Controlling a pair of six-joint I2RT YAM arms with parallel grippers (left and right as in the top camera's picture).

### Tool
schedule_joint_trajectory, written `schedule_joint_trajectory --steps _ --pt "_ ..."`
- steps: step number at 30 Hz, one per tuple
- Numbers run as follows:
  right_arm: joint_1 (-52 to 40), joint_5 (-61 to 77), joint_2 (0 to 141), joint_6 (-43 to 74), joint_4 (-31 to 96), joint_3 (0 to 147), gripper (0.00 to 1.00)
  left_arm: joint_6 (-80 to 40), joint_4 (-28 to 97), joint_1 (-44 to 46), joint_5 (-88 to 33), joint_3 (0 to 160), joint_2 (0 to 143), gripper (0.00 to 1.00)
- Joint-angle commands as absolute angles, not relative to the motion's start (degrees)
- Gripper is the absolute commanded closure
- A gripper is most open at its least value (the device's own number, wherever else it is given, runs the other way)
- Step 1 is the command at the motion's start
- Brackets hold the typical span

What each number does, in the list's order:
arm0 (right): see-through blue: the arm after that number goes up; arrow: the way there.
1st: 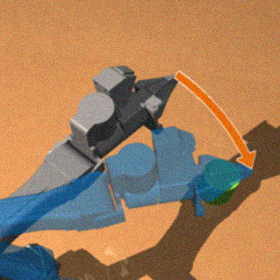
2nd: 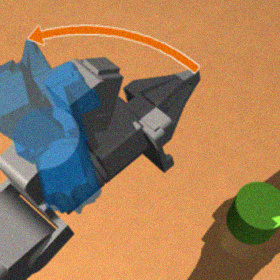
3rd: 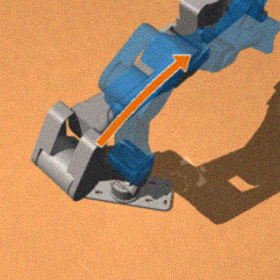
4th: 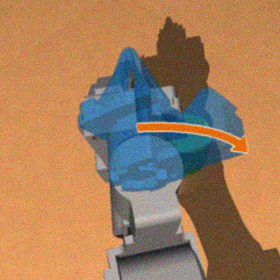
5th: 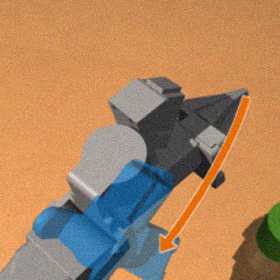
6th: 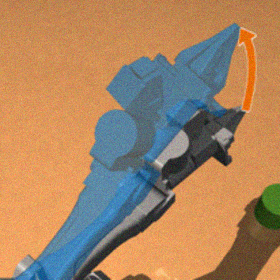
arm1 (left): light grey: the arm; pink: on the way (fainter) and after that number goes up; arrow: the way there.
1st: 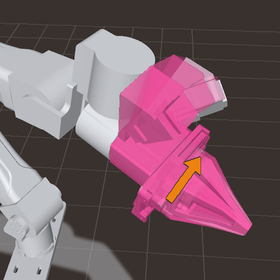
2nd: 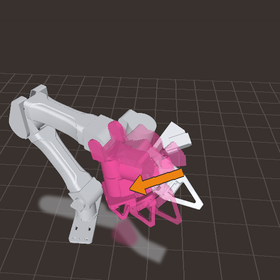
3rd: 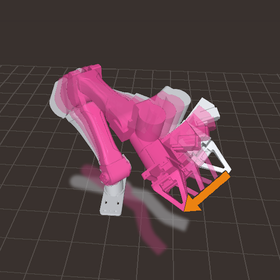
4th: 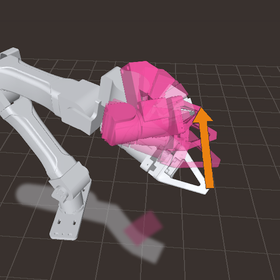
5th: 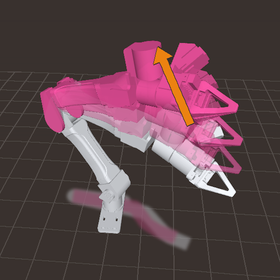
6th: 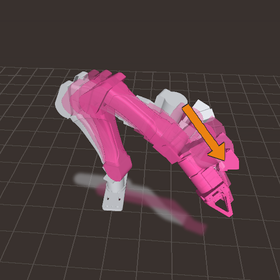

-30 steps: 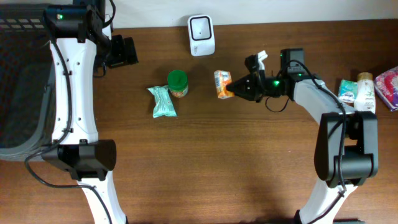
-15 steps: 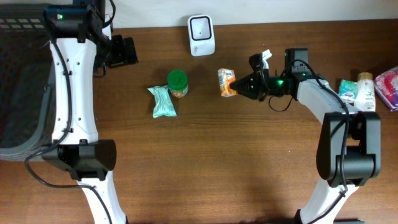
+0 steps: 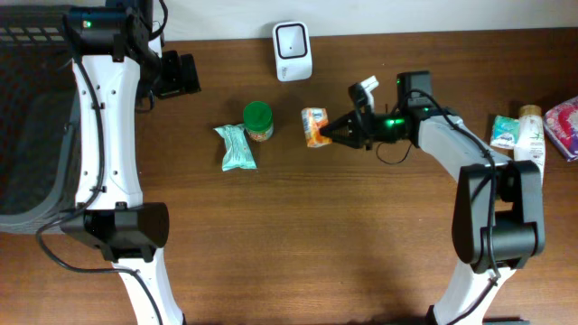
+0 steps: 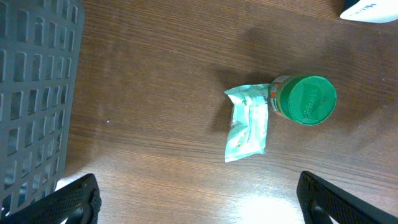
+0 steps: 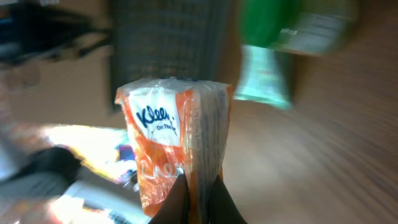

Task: Scan the item barcode
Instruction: 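Hold the orange tissue pack up to the scanner face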

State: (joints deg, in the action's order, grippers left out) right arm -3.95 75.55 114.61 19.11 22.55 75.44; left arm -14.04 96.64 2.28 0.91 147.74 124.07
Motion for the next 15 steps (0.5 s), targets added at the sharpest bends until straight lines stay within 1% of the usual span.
schedule_joint_trajectory --steps 1,2,3,4,8,10,11,15 --pt "-5.54 48.77 114.74 20.64 27.03 76.07 0.96 -13.37 96.73 2.59 1.30 148.11 123.11 0.01" --pt "-6.35 39.18 114.74 20.62 29.12 76.07 0.96 -13.37 96.73 2.57 1.30 148.11 123.11 0.01" --pt "-7.03 32.82 114.74 20.34 30.20 76.09 0.96 -13.37 96.73 2.57 1.30 148.11 123.11 0.01" --pt "-7.55 29.34 114.74 19.66 30.41 76.16 0.96 -13.37 96.73 2.57 1.30 148.11 123.11 0.01" --pt "-9.85 7.81 114.72 13.32 32.51 81.91 0.96 -13.37 96.73 2.57 1.30 148.11 123.11 0.01" --pt "-10.72 1.56 114.72 9.85 31.90 85.27 0.96 -13.37 96.73 2.57 1.30 148.11 123.11 0.01" --pt "-11.27 -1.28 114.72 7.18 29.63 87.44 0.96 -13.37 96.71 2.57 1.30 148.11 123.11 0.01" --pt "-13.32 -2.24 115.13 -4.08 10.70 88.18 0.96 -13.37 96.71 2.57 1.30 148.11 123.11 0.01"
